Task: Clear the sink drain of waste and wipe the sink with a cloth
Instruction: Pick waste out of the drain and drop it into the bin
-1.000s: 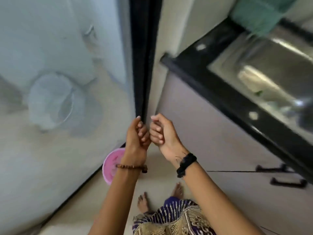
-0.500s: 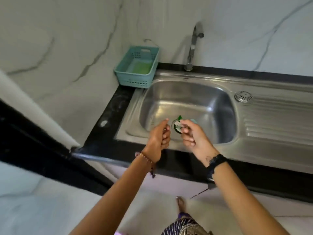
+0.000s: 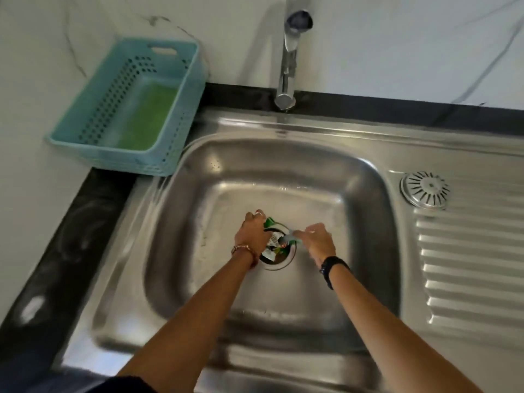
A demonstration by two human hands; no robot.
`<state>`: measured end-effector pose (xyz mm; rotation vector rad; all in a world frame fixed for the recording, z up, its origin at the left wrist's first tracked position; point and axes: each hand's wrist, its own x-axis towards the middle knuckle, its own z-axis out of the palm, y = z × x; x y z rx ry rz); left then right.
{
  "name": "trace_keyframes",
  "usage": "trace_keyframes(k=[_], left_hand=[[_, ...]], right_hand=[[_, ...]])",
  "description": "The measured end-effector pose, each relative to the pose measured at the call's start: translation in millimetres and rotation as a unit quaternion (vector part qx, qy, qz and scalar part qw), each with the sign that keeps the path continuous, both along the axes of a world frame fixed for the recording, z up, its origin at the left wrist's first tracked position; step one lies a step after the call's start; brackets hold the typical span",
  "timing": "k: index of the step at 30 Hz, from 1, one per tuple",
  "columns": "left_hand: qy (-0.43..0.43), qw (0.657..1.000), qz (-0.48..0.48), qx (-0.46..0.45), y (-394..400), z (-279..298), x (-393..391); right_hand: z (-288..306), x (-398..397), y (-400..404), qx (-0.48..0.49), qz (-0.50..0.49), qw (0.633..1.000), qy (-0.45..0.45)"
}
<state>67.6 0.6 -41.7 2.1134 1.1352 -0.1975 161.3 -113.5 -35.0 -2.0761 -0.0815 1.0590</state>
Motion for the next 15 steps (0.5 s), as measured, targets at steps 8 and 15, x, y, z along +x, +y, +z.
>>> trace_keyframes(k=[8,15], left_hand=[[-0.032,0.996,0.079,0.0,6,-16,18],[-0.209,0.948,0.218,-0.105,-22,56,-9]], right_hand=[[-16,8,6,-0.056,0.073,0.982,-0.166],[61,-5,-13,0.083,-0.035,0.957,-0.276]])
